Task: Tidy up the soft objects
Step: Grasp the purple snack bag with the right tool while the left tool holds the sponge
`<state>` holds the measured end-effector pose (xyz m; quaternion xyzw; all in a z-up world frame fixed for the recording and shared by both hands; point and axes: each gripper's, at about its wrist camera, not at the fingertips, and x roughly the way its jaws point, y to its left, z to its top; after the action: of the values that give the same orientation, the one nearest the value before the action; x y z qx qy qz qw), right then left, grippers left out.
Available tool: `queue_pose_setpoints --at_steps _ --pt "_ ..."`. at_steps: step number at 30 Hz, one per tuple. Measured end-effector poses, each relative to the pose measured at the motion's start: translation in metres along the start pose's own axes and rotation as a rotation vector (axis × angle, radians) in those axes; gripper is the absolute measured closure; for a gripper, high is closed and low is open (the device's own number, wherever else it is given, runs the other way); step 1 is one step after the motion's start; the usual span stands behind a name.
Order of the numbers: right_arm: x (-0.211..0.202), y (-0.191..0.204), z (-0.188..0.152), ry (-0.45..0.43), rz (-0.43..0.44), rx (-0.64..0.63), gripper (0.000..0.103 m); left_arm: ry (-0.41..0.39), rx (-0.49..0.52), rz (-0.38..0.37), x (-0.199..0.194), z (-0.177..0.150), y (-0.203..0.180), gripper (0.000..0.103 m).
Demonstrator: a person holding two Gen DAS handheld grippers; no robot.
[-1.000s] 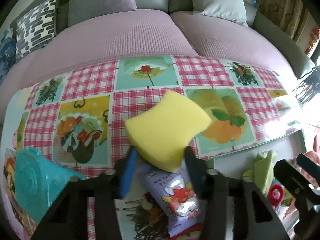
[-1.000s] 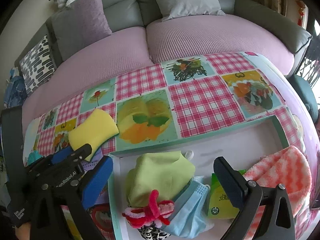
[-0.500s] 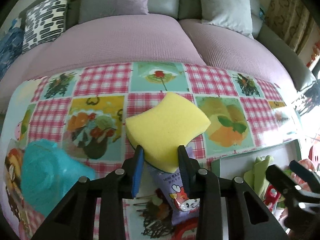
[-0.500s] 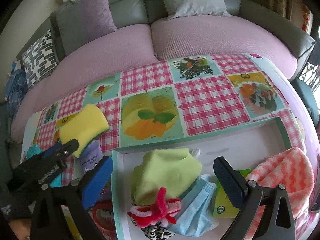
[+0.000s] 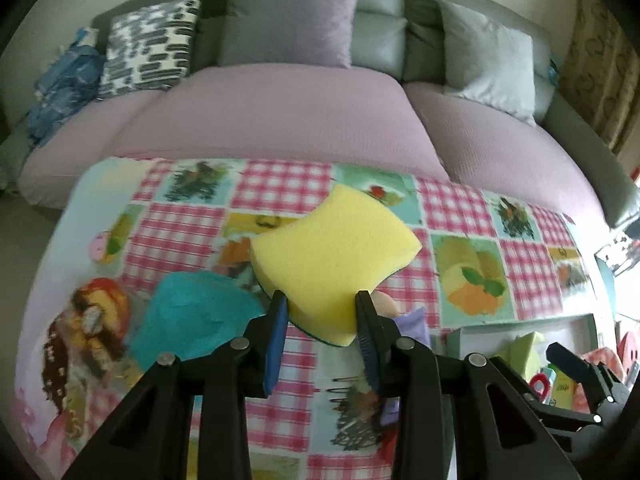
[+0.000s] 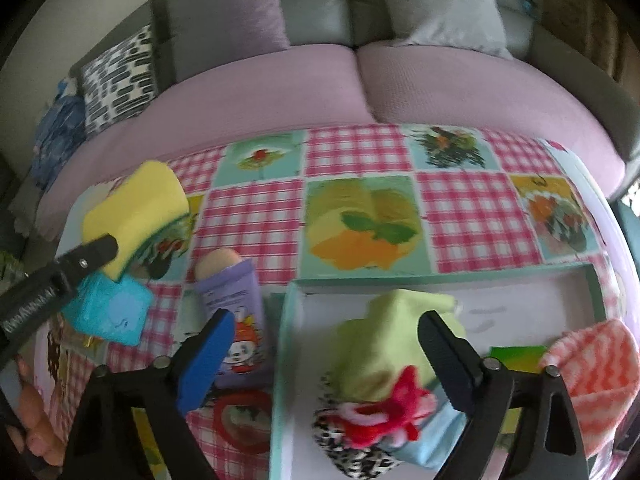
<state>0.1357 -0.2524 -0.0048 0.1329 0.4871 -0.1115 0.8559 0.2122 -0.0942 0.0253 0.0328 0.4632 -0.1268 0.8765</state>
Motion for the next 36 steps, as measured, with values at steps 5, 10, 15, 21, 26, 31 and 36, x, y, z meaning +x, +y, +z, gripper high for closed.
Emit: queue_pose_setpoints --at_steps 5,10,15,21,26,31,36 --pt "0.002 0.024 -0.008 0.000 0.054 -0.079 0.019 -0.048 -0.061 0.036 -0.022 -0.001 0.024 0.068" --pt "0.011 0.052 -0.017 0.024 0.097 -0.172 0.021 -0.087 -0.116 0.093 -0.041 -0.005 0.048 0.068" --pt "0.033 0.069 -0.026 0.082 0.100 -0.211 0.028 -0.103 -0.178 0.128 -0.052 -0.009 0.075 0.068" --pt "0.059 0.076 -0.033 0.135 0.072 -0.215 0.034 -0.106 -0.232 0.142 -0.055 -0.012 0.098 0.068" --pt "0.069 0.084 -0.034 0.142 0.015 -0.254 0.040 -0.099 -0.238 0.129 -0.053 -0.013 0.100 0.068" --pt "0.075 0.081 -0.035 0.149 -0.006 -0.249 0.060 -0.093 -0.240 0.119 -0.052 -0.014 0.102 0.068" --pt "0.070 0.073 -0.034 0.141 -0.006 -0.218 0.082 -0.095 -0.244 0.116 -0.052 -0.013 0.103 0.068"
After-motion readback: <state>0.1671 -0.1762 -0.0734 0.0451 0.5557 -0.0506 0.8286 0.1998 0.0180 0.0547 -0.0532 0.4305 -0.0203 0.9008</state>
